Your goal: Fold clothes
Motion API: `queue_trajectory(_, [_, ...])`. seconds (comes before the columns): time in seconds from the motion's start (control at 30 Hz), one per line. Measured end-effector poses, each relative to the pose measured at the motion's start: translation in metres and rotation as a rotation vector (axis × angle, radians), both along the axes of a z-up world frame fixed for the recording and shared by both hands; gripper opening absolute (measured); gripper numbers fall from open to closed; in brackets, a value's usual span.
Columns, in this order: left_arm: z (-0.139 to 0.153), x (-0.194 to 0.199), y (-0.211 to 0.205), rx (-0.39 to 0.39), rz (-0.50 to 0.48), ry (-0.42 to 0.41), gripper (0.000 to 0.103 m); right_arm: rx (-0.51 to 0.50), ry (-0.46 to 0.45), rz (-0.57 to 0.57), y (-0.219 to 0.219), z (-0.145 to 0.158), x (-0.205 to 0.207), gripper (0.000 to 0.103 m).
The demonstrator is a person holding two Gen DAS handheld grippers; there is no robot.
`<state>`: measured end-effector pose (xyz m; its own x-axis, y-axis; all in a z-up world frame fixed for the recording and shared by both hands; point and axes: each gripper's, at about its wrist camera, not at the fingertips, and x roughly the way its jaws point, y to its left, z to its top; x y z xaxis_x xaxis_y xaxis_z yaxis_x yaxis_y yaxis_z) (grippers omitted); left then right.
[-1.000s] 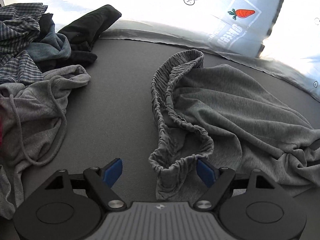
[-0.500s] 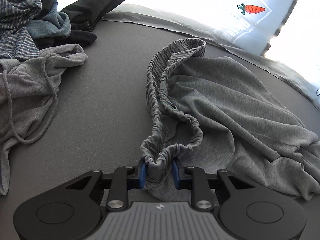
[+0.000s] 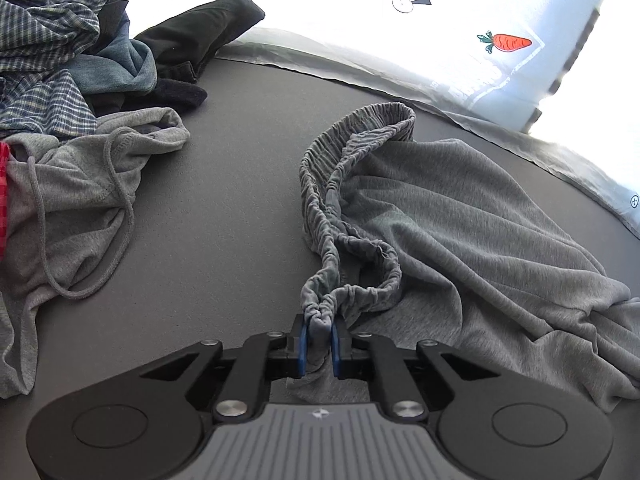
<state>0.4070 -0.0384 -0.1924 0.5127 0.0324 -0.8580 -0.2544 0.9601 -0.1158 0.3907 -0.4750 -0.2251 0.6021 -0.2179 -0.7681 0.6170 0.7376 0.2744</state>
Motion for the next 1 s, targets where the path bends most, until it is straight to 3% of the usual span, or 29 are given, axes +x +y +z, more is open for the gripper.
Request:
queue_trajectory(0.13, [0.023,-0.011,0.019,0.01,0.096,-0.069,0.009,-0.101,-0.104,0.033,0.009,0.036,-0.016,0.002])
queue_trajectory(0.3, [0.055,-0.048,0.053,-0.047,0.207,-0.167,0.008,-0.289,-0.223,0.073,0.024,0.095,-0.058,0.002])
queue_trajectory(0.53, [0.096,-0.124,0.077,-0.063,0.258,-0.274,0.009,-0.416,-0.368,0.092,0.027,0.163,-0.134,0.002])
queue_trajectory(0.73, [0.095,-0.178,0.08,-0.017,0.29,-0.244,0.009,-0.398,-0.351,0.134,0.036,0.167,-0.173,0.002])
queue_trajectory(1.0, [0.084,-0.225,0.108,0.021,0.354,-0.181,0.009,-0.317,-0.235,0.174,0.052,0.129,-0.215,0.002])
